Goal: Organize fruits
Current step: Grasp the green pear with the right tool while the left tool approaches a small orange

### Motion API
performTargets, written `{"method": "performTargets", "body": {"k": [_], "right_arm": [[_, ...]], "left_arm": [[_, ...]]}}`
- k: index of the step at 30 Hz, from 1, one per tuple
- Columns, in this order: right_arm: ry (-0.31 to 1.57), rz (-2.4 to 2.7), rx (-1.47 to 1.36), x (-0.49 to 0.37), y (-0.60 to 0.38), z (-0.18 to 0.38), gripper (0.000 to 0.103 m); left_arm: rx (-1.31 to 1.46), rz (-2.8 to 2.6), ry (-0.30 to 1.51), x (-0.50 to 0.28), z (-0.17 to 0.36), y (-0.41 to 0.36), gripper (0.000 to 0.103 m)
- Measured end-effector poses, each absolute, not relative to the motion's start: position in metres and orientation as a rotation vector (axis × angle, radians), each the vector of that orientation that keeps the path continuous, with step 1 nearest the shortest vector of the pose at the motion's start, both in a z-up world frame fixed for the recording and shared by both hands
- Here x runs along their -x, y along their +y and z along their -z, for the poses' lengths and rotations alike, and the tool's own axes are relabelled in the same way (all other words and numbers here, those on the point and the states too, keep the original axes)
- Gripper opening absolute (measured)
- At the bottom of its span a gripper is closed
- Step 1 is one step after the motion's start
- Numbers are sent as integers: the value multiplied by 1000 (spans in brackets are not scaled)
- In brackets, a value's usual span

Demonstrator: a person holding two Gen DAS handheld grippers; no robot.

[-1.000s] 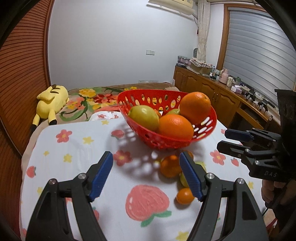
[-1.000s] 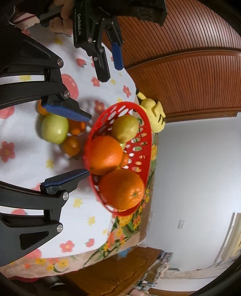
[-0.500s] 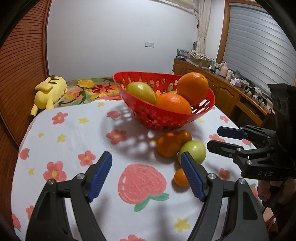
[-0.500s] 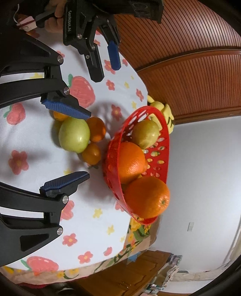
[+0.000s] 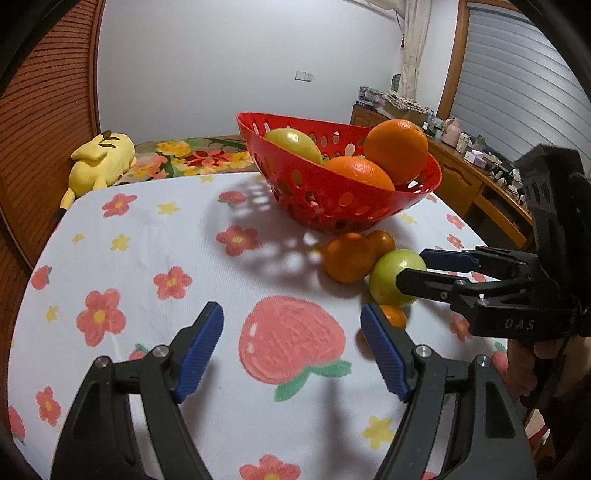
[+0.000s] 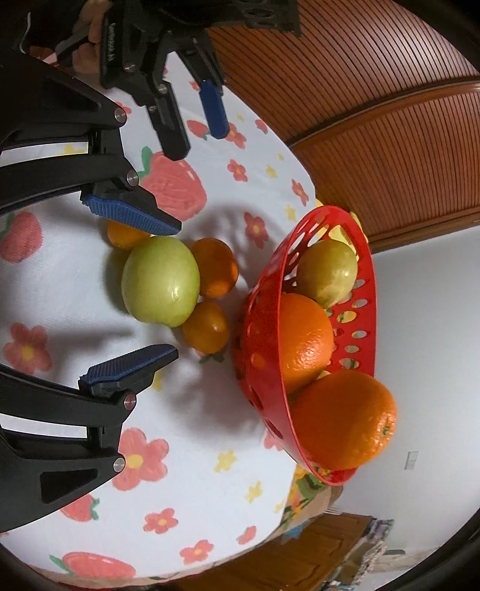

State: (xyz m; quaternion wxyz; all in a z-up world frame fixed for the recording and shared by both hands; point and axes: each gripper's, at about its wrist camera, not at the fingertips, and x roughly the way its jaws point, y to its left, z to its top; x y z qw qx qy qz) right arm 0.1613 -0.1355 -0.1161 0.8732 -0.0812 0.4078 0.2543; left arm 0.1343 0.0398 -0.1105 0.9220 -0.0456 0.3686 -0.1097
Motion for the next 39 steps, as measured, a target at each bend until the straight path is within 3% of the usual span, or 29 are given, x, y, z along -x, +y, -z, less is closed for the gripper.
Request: {"method": "performTargets", "body": {"k": [39], "right_arm": [[825, -459, 140, -146, -187, 122, 59]], "left_arm": [[12, 344, 855, -152, 126, -18, 76]]}}
